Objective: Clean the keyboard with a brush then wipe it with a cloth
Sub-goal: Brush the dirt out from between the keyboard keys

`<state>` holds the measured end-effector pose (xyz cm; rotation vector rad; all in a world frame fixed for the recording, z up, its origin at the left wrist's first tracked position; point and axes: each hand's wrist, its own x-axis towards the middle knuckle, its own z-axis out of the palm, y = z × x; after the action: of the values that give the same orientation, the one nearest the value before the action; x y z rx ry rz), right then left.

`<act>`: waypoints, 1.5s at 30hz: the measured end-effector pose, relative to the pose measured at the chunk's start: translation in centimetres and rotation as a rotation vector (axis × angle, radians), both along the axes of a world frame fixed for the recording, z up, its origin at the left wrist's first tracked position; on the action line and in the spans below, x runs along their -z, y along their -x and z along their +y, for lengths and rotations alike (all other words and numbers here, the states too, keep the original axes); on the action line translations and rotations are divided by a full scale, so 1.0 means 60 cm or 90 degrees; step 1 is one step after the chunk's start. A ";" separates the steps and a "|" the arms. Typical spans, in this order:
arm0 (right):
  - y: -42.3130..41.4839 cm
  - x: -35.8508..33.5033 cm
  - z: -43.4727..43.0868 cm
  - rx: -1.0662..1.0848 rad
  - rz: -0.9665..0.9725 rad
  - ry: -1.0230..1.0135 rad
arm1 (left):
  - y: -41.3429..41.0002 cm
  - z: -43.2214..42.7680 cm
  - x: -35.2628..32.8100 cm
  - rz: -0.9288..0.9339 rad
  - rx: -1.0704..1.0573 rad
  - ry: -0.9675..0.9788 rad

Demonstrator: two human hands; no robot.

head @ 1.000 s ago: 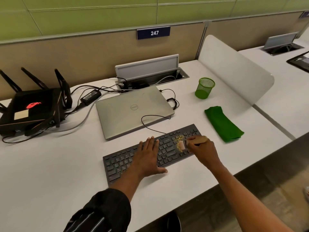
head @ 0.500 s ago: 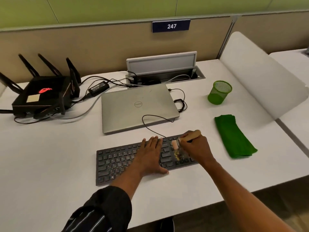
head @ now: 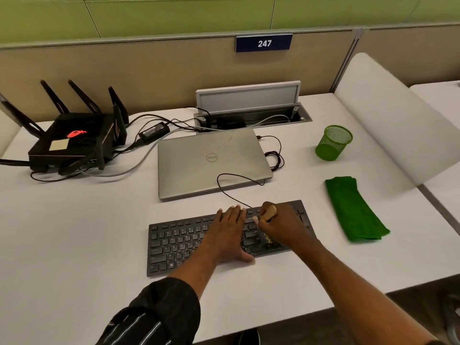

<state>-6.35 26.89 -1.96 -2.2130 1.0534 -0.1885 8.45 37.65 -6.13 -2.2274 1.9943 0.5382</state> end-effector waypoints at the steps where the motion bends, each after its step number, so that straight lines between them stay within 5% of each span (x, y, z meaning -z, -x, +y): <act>1: 0.000 -0.003 0.001 0.003 0.009 0.000 | 0.000 0.000 -0.001 0.000 0.000 0.000; 6: 0.001 -0.021 -0.013 0.018 -0.071 0.021 | -0.002 -0.002 -0.004 -0.006 0.008 0.010; 13: 0.011 -0.038 -0.050 -0.156 -0.001 -0.002 | -0.003 -0.002 -0.002 -0.004 0.014 0.001; 25: 0.000 -0.039 -0.066 -0.206 0.034 0.031 | -0.001 -0.002 0.003 0.003 0.005 0.012; 39: 0.012 -0.040 -0.076 -0.175 0.073 0.025 | 0.000 -0.003 0.005 -0.002 0.000 0.007; 45: 0.014 -0.045 -0.071 -0.020 0.036 0.050 | 0.000 -0.002 0.005 -0.002 -0.004 0.007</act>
<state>-7.21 22.61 0.76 -2.3165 1.0571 -0.1580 8.43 37.50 -6.45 -2.2392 1.9942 0.5250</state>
